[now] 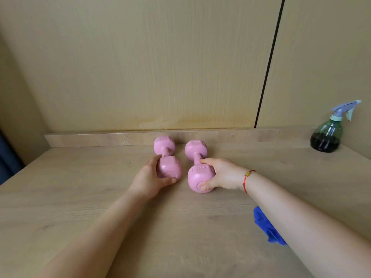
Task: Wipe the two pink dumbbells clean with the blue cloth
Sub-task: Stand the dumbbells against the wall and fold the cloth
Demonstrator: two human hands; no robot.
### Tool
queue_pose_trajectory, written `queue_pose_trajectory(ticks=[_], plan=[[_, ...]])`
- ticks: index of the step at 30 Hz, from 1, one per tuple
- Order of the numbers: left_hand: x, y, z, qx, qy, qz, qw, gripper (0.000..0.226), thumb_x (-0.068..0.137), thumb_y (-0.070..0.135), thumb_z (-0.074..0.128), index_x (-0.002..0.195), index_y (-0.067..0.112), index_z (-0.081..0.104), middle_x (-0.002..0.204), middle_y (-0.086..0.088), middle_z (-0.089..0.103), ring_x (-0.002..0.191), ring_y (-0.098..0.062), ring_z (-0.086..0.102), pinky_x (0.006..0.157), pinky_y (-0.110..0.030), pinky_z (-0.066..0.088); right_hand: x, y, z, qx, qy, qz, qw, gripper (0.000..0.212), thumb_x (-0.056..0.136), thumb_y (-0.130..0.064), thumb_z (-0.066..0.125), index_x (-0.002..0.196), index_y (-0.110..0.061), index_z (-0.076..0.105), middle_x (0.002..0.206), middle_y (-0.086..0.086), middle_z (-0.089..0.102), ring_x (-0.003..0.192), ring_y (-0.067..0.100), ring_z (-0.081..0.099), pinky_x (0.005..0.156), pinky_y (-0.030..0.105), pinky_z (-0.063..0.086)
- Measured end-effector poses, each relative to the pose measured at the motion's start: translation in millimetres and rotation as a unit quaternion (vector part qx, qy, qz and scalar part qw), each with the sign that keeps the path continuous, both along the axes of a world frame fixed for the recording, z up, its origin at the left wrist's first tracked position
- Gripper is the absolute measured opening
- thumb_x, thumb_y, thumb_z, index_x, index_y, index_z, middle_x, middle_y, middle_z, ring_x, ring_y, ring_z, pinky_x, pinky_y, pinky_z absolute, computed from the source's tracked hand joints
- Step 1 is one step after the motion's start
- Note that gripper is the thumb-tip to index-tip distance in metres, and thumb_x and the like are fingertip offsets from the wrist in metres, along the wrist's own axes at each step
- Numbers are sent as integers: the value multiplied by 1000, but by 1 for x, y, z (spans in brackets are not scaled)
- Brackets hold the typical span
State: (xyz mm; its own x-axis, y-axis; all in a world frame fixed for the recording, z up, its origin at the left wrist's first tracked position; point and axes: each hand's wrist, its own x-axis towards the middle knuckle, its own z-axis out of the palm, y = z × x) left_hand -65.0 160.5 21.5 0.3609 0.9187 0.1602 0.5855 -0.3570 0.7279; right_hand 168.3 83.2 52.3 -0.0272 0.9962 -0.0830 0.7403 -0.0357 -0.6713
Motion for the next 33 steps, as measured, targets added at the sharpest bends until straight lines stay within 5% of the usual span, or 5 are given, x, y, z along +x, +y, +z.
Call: queue_pose_trajectory(ticks=[13,27,33], plan=[[-19,26,-4,-17,-49,-40,998,71,65,28,91,125,31,53,105,14,64,89,1,60,72,-13,43,-8,59,-14,11,89,2,996,80,70,-18,87,141,-24,48,128,-3,59,116,14,58,102,32,46],[-81,73,-1,-40,-35,-33,998,73,61,21,94,123,28,57,109,6,69,101,-14,65,91,-34,54,-69,99,-20,38,77,10,996,87,67,-29,88,143,-21,46,132,-3,56,118,14,55,103,29,44],[-103,87,3,-48,-39,-25,998,68,62,14,92,119,28,57,110,4,69,101,-13,65,82,-18,53,-93,117,-19,42,84,21,995,78,69,-28,86,138,-22,50,126,-2,58,114,17,57,101,34,47]])
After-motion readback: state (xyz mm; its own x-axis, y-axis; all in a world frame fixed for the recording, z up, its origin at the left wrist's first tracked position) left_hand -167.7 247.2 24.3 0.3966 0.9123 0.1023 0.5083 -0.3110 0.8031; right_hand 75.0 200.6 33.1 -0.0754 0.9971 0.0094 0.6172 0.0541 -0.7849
